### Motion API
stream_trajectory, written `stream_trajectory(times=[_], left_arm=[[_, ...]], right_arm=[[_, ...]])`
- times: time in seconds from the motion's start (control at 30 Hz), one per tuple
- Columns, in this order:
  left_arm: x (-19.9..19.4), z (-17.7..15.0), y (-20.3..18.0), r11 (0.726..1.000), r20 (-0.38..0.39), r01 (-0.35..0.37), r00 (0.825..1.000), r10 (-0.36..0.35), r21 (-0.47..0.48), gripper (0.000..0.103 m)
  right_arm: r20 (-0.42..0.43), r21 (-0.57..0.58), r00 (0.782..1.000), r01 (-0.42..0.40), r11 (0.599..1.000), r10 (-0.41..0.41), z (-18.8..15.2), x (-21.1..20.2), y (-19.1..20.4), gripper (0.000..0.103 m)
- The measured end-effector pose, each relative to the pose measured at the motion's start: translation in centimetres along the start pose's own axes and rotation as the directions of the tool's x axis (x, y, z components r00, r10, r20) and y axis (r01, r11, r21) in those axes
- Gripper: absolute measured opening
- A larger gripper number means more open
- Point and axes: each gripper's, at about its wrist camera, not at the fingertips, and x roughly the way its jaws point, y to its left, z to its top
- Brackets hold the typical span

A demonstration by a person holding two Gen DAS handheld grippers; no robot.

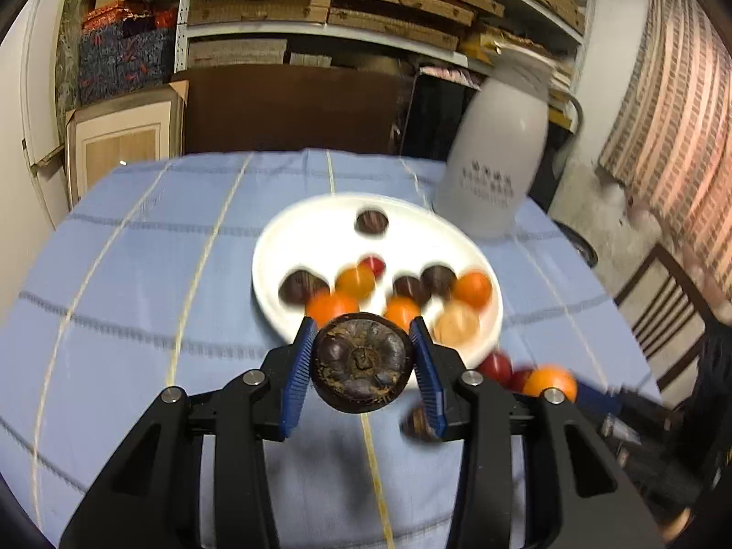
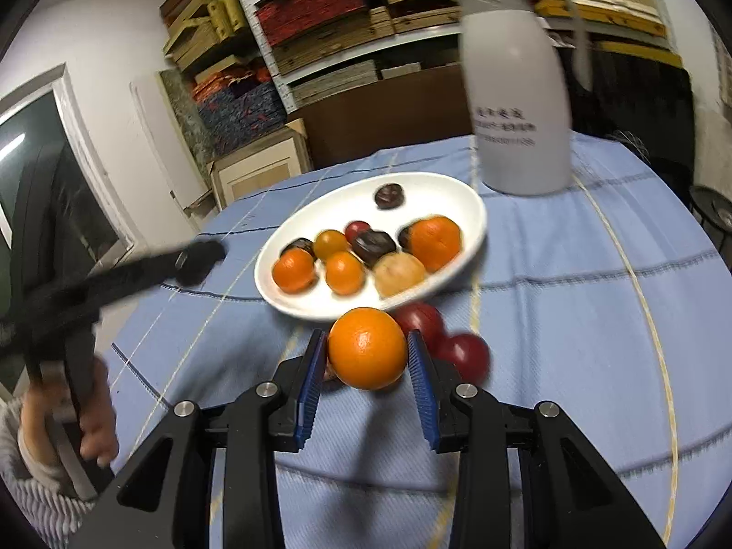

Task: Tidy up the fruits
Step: 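Carry the dark brown fruit and mandarin onto the white plate and release both, then grasp the last dark brown fruit on the cloth with the left gripper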

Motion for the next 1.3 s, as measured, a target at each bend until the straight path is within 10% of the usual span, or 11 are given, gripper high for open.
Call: stream_trajectory(times=[0.57,1.3], left_arm=[[14.5,5.7,2.8,1.000,-0.089,0.005,0.996,-0.006,-0.014,0.049],[2.5,-6.0,1.3,0.997,-0.055,-0.032,0.998,0.028,-0.064,0.081]], right_arm=[[-0.094,-0.047,0.995,-0.032,0.998,0.027,3.3,8.6,3.2,0.038],[0.027,0.056,0.998,0.047,0.997,-0.049,0.1,-0.6,-3.5,0.056]])
